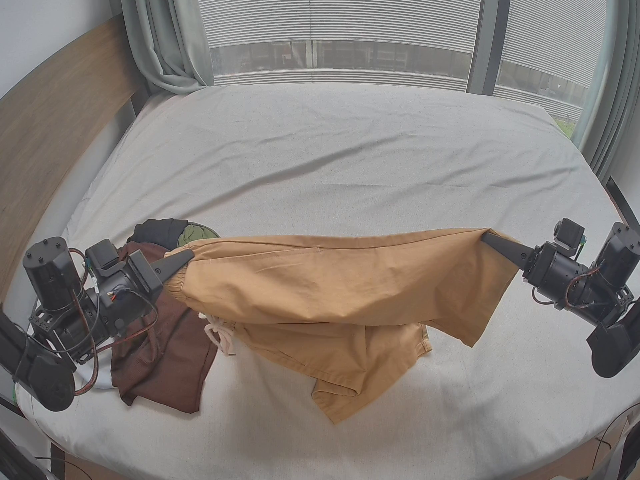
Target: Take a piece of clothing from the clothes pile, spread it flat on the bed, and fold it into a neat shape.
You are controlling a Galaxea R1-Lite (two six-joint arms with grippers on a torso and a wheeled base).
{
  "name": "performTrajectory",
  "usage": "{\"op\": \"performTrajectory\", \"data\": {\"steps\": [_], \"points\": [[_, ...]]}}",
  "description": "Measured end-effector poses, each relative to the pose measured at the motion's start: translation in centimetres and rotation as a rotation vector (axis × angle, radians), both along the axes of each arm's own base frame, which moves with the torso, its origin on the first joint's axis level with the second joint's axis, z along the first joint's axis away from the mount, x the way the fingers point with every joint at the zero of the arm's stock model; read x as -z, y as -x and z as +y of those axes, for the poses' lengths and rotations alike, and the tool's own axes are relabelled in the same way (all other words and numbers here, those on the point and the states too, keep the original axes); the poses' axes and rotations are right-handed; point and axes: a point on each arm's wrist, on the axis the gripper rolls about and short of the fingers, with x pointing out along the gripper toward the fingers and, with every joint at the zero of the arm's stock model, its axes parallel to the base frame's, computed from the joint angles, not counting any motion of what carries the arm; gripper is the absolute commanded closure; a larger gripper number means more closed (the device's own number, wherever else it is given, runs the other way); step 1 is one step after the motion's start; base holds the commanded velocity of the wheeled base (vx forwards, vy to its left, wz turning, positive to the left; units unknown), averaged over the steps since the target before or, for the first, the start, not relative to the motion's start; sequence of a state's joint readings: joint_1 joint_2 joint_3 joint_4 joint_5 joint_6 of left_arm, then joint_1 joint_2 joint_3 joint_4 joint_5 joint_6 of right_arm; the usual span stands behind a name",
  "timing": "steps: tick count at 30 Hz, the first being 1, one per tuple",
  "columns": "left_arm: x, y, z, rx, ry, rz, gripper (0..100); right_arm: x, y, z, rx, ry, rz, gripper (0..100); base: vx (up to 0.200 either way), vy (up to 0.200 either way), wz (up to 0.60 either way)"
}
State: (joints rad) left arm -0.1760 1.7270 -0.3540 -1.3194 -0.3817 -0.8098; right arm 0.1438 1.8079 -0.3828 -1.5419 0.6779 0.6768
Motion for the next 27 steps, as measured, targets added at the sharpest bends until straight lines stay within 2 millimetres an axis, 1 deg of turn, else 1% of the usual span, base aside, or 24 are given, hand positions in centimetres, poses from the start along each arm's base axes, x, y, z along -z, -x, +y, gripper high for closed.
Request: {"op": "performTrajectory", "data": {"steps": [6,10,14,19,27], "points": [[-0.7,1.7,0.8,-0.063,-0.032,0.030,100,-0.1,0.2,0.6,-0.018,-0.001,-0.005,100,0.000,0.000,0.00],[-1.2,2.0,1.0,-0.076,-0.052,0.018,100,0.5,-0.1,0.8,-0.021,0.018,-0.001,100,0.000,0.000,0.00],[-1.4,1.4,0.9,-0.073,-0.054,0.009,100,1.1,-0.5,0.8,-0.012,0.037,0.005,100,0.000,0.000,0.00],[-0.8,0.1,0.5,-0.065,-0.055,0.014,100,1.8,-1.0,0.8,0.004,0.047,0.020,100,0.000,0.000,0.00],[-0.3,-1.8,0.1,-0.065,-0.013,-0.092,100,2.5,-1.7,1.0,0.006,0.051,0.036,100,0.000,0.000,0.00]]}}
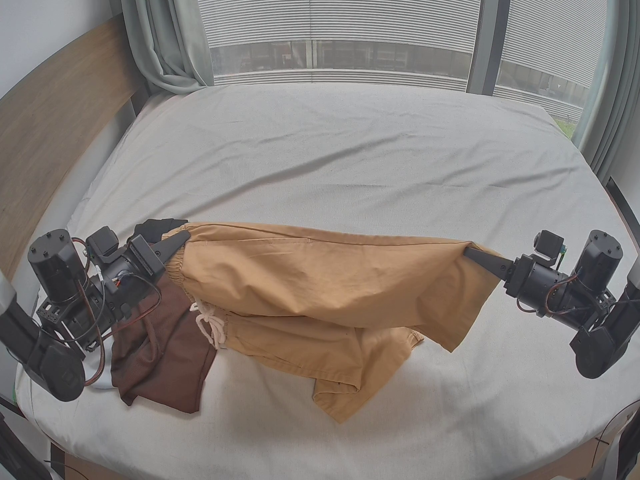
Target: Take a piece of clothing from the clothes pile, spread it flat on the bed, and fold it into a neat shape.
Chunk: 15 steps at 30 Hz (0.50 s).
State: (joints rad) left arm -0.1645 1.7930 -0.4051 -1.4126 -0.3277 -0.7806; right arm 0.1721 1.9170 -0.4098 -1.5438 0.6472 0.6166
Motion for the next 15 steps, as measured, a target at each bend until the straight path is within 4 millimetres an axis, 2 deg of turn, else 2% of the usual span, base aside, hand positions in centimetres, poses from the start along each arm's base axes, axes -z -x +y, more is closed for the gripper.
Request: {"op": "performTrajectory", "data": {"steps": [4,9,15], "points": [[0.9,-1.0,-0.2,0.001,0.019,-0.031,100,0.3,-0.8,0.0,0.004,0.000,0.002,100,0.000,0.000,0.00],[2.4,-2.5,-0.4,0.001,0.054,0.013,100,0.8,-2.3,-0.4,0.025,-0.003,0.001,100,0.000,0.000,0.00],[2.8,-3.7,-0.6,0.002,0.085,0.020,100,1.2,-3.1,-0.9,0.039,-0.007,0.006,100,0.000,0.000,0.00]]}}
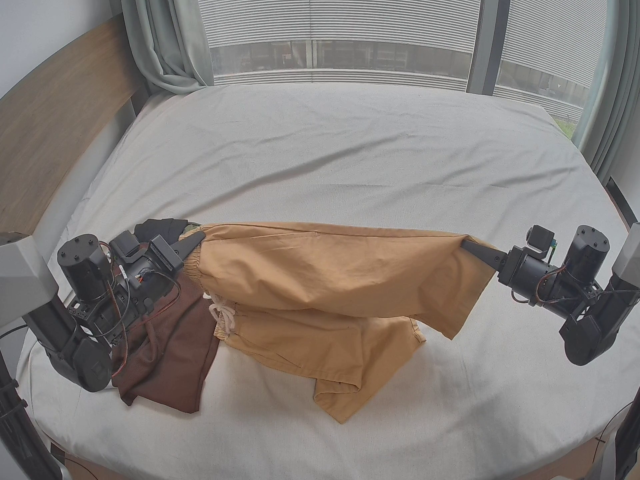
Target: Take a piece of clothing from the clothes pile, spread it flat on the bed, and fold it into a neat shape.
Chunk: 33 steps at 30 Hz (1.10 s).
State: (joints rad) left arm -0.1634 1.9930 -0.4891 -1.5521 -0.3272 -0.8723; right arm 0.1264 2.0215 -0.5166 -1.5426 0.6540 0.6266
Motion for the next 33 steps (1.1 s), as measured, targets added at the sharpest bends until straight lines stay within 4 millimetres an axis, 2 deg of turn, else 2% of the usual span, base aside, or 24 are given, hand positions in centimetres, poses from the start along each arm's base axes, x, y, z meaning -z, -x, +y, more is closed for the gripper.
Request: {"op": "performTrajectory", "data": {"steps": [20,33], "points": [[0.1,-3.7,-0.6,-0.012,0.007,-0.068,100,-0.6,-2.9,-1.1,0.036,-0.069,-0.018,100,0.000,0.000,0.00],[0.9,-6.5,-0.9,-0.026,0.015,-0.100,100,0.8,-5.9,-1.9,0.065,-0.078,-0.020,100,0.000,0.000,0.00]]}}
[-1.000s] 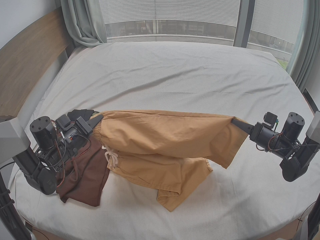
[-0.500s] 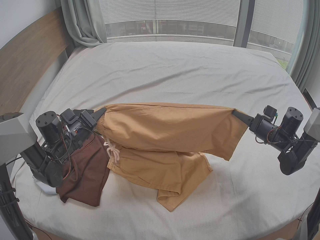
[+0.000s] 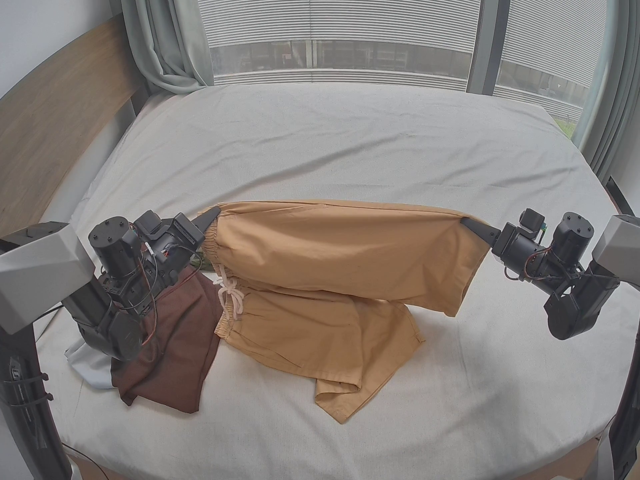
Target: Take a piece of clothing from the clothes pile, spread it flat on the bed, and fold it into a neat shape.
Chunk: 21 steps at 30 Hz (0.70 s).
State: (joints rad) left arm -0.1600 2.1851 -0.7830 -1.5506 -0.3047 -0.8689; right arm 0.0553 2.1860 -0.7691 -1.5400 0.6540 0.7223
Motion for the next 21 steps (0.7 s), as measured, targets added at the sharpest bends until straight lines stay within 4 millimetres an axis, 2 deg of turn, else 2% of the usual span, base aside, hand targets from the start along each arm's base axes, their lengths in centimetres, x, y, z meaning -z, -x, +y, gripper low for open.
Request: {"op": "performTrajectory", "data": {"steps": [14,21], "points": [[1.0,-3.4,-0.4,-0.032,0.016,-0.051,100,0.6,-2.8,-0.1,-0.002,-0.062,0.002,100,0.000,0.000,0.00],[1.7,-5.0,-0.5,-0.037,0.019,-0.071,100,1.6,-4.0,-0.1,-0.003,-0.065,0.001,100,0.000,0.000,0.00]]}}
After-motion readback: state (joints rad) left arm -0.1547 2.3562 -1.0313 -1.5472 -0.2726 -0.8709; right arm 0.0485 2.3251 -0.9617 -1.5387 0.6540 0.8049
